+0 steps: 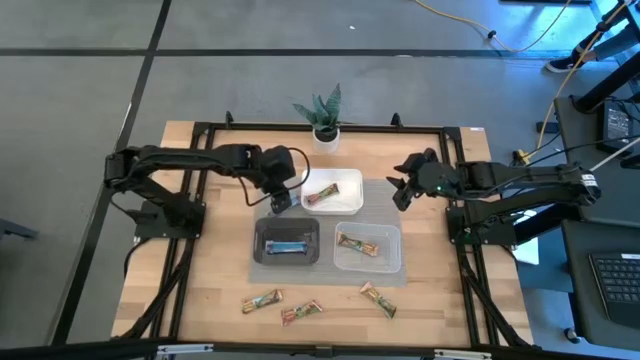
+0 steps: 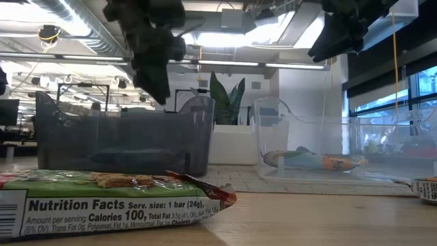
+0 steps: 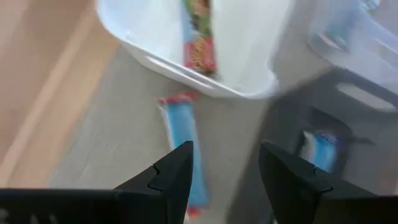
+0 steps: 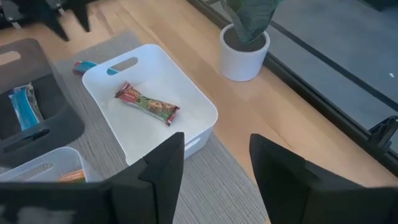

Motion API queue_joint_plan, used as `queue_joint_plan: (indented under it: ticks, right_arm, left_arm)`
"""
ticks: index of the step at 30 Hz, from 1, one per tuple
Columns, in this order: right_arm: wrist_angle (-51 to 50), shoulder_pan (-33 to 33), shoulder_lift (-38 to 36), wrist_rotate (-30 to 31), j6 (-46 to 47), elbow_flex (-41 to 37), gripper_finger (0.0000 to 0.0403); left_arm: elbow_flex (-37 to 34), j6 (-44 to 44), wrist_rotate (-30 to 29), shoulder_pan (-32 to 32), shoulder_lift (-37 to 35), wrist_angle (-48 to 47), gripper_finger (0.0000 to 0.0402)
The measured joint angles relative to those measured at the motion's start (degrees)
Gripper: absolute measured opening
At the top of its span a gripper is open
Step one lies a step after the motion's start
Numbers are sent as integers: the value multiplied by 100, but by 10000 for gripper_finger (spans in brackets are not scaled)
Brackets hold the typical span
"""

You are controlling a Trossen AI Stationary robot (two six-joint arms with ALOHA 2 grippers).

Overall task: Pick and place Granola Bars by type
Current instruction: Put the top red granola bar into the white bin

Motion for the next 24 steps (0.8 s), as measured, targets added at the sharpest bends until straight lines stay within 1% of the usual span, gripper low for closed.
queue_joint_plan:
  ticks: [3,10,16,24]
  right_arm:
    - [2,0,72,0,0,0,186]
    - [2,-2,260,0,-7,0,186]
    - [1,0,379,0,-5,0,186]
    - [1,-2,406,80,-17,0,186]
  left_arm:
    - [-317,-25,-122,126,0,365,171]
    - [-814,-26,-88,159,4,1067,175]
    - [-1144,-28,-15,151,26,1565,173]
    - [-1400,9,165,110,154,1895,173]
